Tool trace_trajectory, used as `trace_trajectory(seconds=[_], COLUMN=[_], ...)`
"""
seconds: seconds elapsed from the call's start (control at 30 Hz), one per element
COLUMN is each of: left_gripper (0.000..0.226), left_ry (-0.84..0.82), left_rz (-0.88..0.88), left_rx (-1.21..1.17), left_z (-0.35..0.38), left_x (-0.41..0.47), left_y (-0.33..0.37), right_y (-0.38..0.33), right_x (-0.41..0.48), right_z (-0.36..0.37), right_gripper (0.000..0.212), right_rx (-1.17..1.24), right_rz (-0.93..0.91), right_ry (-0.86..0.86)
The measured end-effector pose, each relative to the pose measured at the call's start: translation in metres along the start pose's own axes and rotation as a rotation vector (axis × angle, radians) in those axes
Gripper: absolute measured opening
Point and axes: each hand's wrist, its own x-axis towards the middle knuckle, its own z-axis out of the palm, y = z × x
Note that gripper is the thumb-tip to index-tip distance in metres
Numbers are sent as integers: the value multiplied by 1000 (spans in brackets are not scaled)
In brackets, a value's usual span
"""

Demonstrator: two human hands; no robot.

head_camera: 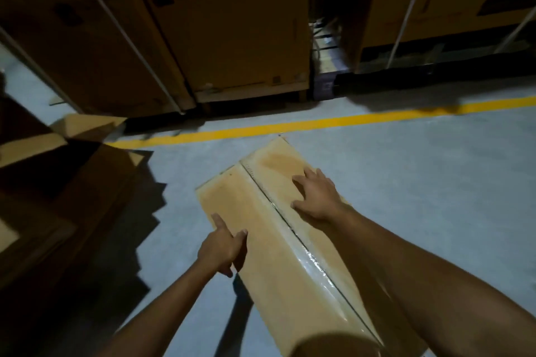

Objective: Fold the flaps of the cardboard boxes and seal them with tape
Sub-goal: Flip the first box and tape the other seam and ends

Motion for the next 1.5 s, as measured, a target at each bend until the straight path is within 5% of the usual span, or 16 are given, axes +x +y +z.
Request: trace_trajectory(seconds=[0.1,0.2,0.37,0.5,0.7,1.0,1.23,1.5], left_gripper=[64,49,70,71,66,59,61,61], left_ry=[226,395,157,197,209,222,36,-42], left_rz=[143,342,335,347,211,30,9,-16], left_rx=[351,320,16,90,197,128,156,-5], left_z=[-17,-41,-57,-59,-57,-12,5,47], left_x=[14,51,109,113,84,-12,-66,-144], left_y=[-7,-9,-14,-16,-44,-74,-111,-118], right_y=[-36,-67,-79,-78,-79,-83,-74,-66], right_x=[-12,-42,-69,-61,-48,-80,-161,-270], right_z=[37,68,89,88,71,65,98,116], right_gripper=[71,88,137,148,134,117,102,110], right_rx=[-49,-84,-253,-282,-289,-245,-266,-43], right_rz=[59,26,-39,-47,-63,-69,-151,431], right_ry=[27,48,-133,-258,-372,-293,-223,-71])
